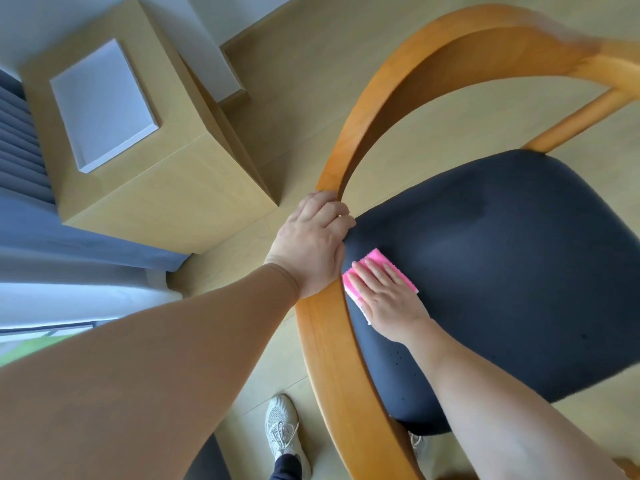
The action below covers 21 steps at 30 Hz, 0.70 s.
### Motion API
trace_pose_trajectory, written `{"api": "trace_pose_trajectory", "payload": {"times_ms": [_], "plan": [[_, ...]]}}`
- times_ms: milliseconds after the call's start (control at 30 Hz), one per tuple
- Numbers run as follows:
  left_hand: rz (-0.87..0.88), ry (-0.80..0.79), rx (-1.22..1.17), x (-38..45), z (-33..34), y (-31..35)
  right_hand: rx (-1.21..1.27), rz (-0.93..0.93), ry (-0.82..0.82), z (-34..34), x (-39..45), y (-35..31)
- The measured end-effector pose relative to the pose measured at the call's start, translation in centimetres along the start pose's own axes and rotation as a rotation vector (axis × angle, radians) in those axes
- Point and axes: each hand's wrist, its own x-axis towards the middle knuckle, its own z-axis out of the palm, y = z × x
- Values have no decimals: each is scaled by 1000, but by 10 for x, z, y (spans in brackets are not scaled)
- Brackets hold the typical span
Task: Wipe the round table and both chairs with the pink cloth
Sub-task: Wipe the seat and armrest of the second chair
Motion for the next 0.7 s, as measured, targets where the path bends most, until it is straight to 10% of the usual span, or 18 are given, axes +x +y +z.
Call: {"api": "trace_pose_trajectory", "payload": {"times_ms": [433,700], "plan": [[250,-25,-14,16,2,-13,-94,240,53,-4,-25,107],[253,-22,-25,16,4,-15,73,701,139,1,-36,164]]}}
